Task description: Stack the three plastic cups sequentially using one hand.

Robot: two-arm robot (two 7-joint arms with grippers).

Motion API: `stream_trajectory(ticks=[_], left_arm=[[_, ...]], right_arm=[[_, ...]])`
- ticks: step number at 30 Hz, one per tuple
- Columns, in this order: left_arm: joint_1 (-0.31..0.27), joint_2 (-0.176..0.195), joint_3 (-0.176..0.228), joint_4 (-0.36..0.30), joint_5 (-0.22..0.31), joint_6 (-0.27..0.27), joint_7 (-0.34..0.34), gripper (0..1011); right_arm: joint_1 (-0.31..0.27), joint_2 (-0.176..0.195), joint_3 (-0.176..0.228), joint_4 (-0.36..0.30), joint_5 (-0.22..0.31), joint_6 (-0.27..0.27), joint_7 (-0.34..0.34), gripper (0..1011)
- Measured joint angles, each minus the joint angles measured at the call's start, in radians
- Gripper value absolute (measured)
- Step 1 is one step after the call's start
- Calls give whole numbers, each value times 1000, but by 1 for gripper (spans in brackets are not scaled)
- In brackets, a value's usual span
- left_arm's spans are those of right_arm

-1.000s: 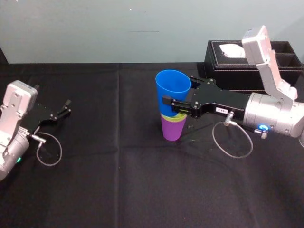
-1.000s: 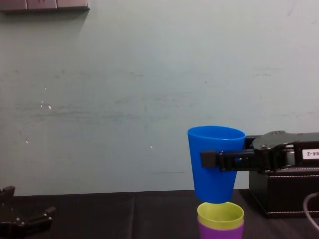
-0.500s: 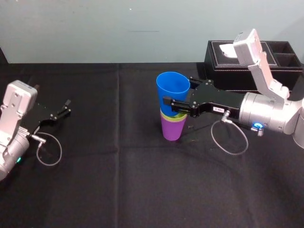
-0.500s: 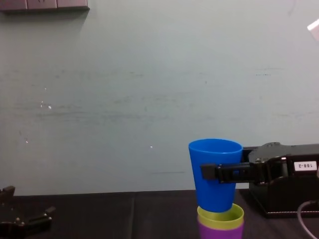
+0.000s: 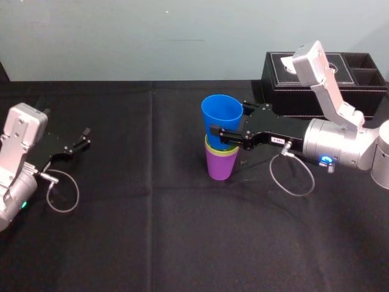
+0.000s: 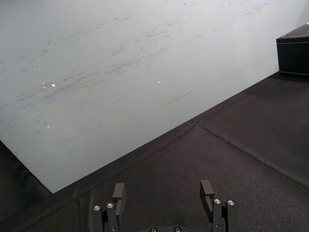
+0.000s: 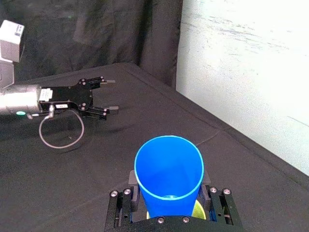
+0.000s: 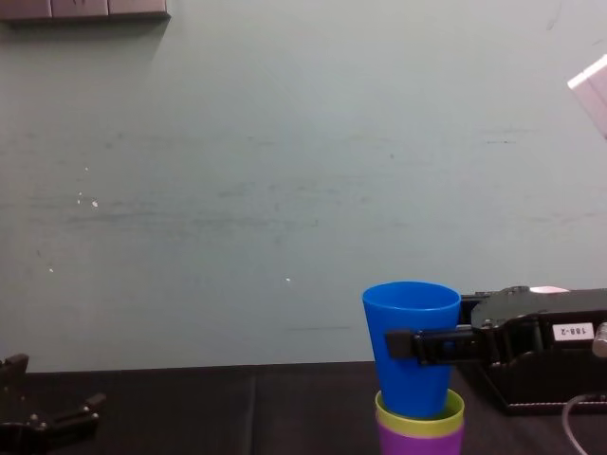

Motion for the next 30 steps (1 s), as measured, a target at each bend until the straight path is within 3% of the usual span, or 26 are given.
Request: stream_trajectory(ticks=[17,30], left_arm=[[0,0,0,0,0,0,0,1011],[0,0,0,0,0,0,0,1011]], right_arm=[[14,-29,-3,72,-17,-10,15,719],[13,-32,-2,78,-16,-13,19,719]])
